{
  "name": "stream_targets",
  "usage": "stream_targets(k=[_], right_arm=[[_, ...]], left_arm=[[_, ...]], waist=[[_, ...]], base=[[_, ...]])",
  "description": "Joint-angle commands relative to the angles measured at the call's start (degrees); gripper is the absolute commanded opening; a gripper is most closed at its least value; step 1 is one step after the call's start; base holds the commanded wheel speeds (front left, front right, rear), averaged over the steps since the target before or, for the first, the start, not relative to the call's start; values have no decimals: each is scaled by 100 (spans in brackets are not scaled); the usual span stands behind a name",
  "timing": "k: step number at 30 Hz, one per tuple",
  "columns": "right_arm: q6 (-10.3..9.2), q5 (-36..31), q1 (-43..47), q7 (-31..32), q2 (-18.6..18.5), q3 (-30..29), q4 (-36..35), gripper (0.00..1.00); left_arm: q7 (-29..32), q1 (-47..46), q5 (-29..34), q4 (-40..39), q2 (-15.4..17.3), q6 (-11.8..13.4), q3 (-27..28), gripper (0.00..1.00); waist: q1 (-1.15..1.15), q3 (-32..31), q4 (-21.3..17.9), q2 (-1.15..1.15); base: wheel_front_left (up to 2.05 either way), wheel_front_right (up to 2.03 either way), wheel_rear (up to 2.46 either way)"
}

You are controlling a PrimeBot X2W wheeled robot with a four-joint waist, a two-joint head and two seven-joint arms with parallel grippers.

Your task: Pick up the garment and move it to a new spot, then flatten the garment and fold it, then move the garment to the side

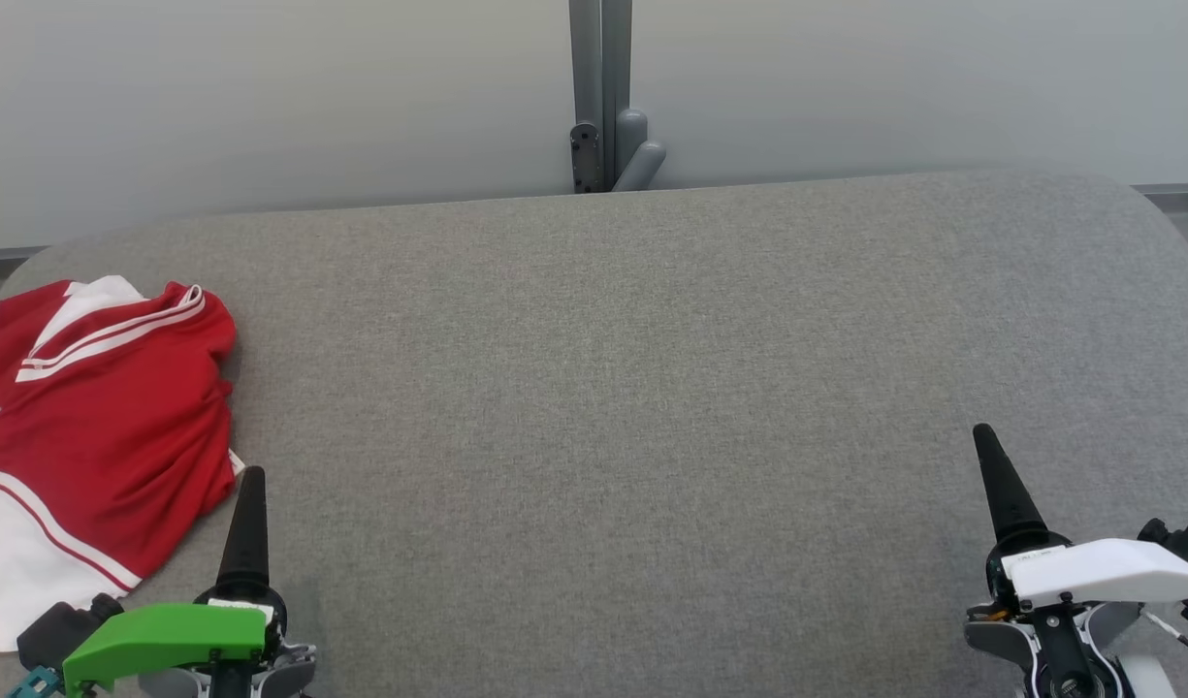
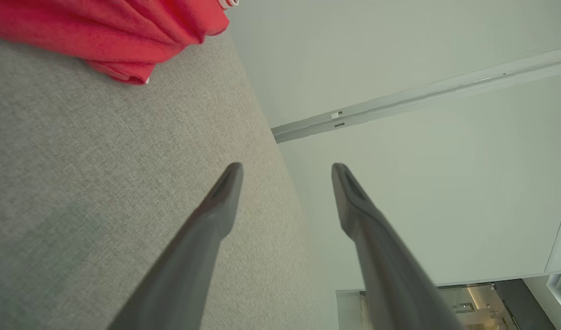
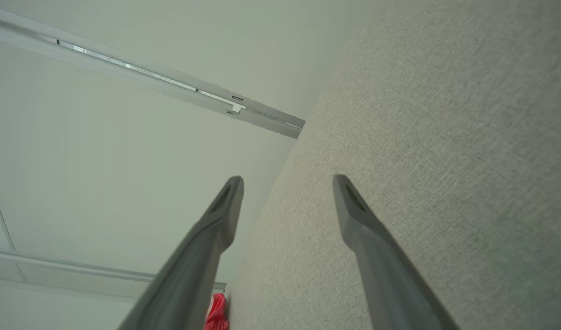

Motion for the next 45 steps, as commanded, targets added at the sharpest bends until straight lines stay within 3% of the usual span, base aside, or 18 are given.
stream_targets(k=[1, 11, 24, 45], right_arm=[[1, -344, -41, -72, -31, 22, -163, 100], [2, -1923, 62, -338, -42, 129, -368, 100], [3, -3332, 166, -632, -53, 177, -399, 100], [3, -4883, 126, -963, -91, 92, -333, 100]], left_arm=[[-66, -46, 337, -118, 50, 24, -14, 100], [-333, 25, 1889, -239, 51, 132, -108, 100], [-626, 139, 3383, -157, 198, 31, -425, 100], [-955, 240, 4712, -105, 326, 97, -402, 100]], waist=[[0, 0, 2, 0], [0, -10, 11, 0], [0, -32, 13, 0], [0, -29, 26, 0]], base=[[0, 0, 0], [0, 0, 0], [0, 0, 0], [0, 0, 0]])
